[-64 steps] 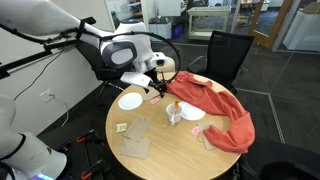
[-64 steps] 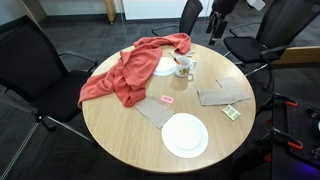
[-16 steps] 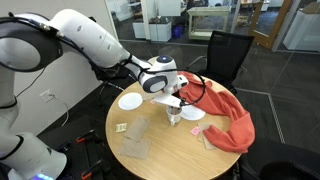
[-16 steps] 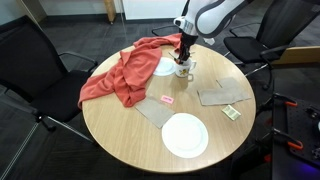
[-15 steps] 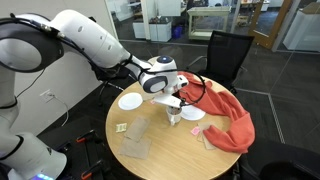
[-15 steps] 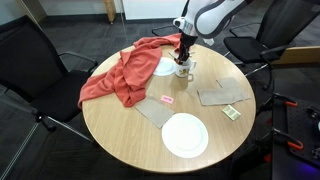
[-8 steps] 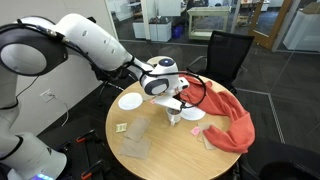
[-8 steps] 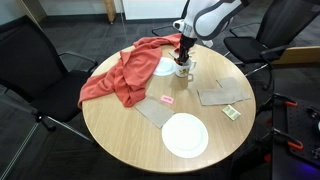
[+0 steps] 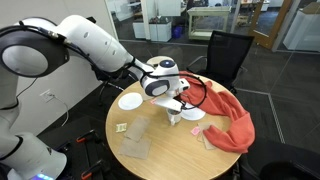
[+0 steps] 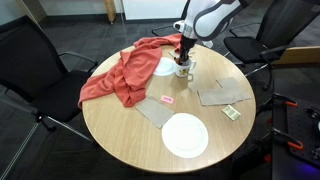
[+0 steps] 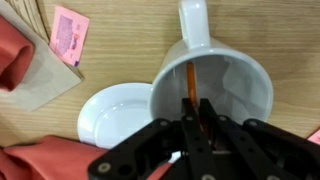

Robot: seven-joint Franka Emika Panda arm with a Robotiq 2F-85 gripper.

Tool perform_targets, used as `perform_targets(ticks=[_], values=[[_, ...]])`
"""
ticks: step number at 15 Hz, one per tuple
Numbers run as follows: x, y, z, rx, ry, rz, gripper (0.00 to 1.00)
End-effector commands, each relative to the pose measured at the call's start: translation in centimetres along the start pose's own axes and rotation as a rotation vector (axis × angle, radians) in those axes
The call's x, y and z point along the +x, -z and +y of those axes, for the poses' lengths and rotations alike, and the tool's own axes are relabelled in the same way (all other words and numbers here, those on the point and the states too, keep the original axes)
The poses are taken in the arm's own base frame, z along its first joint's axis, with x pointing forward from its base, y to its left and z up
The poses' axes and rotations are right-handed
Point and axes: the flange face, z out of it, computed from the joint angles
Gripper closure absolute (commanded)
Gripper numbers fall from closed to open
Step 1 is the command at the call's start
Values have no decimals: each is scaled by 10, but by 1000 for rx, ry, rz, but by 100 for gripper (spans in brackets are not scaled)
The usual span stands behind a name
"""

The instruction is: Take the marker out of the cup and put it on the table

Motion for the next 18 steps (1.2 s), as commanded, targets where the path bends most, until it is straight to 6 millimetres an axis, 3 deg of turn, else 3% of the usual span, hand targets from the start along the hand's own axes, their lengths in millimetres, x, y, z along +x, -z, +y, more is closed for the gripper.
perform_targets(ticks=[1,6,12,18], values=[[3,9,1,-6,-20,26,97],[1,35,0,-32,-18,64,97],[-3,86,0,-51,-66,152,97],[-46,146,11,-40,-218,216,97]])
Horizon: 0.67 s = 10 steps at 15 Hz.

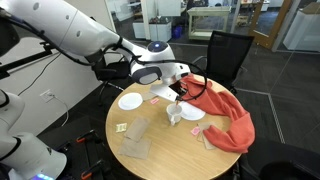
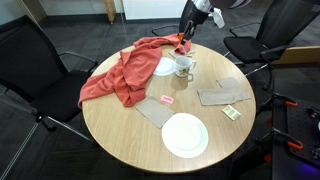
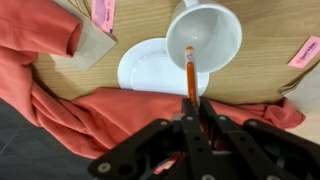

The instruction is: Take the marker out of the cup and put it on the table

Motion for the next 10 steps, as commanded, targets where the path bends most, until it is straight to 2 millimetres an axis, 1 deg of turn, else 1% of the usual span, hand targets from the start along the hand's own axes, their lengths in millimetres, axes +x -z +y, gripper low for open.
perform_targets(ticks=[1,2,4,6,8,10], values=[[-31,45,8,-13,-80,14,97],[-37,50,13,-14,-110,6,97],[-56,58,24,-17,-155,-51,97],[-75,55,36,-8,-203,-126,97],[-91,44,46,15,-234,-208,97],[-104,30,50,37,-260,-285,97]])
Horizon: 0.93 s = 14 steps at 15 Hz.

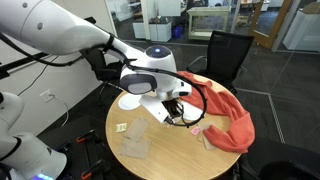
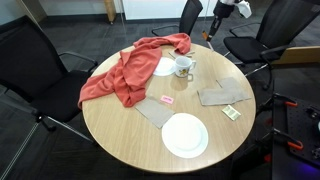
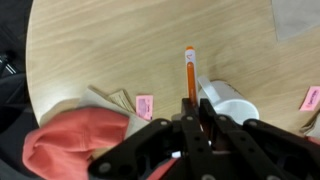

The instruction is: Take the marker out of the cup and put it on the table

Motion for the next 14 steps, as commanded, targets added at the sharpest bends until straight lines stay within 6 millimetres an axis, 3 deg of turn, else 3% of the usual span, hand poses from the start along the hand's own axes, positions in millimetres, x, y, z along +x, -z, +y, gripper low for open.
perform_targets(ticks=[1,10,14], values=[[-14,-22,3,21,-54,-126,97],[-26,-121,-1,-27,-207,-331,97],[-26,-149,1,-79,-297,-387,97]])
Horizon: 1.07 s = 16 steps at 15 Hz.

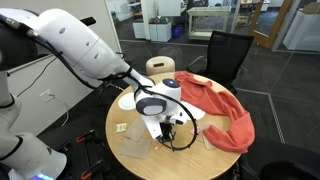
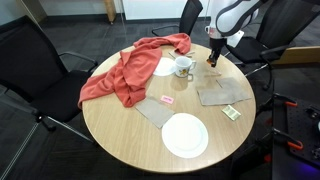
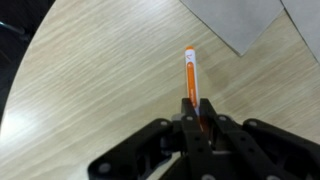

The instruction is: Take the marker out of the cup and put it on the table

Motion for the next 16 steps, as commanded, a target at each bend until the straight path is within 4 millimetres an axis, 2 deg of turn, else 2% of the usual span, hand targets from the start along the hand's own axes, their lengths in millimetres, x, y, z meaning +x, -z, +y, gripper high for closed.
perform_targets(ticks=[1,3,4,5,6,13,16], values=[[15,-10,2,-42,-86,-55,97],[20,-12,1,-46,-120,-71,97],[22,-12,1,-47,-134,-80,64],[24,-11,1,-43,-144,-86,63],[26,-11,0,-42,-155,-88,57],[30,8,3,-47,-198,-45,3],[26,23,4,-50,-199,-13,0]])
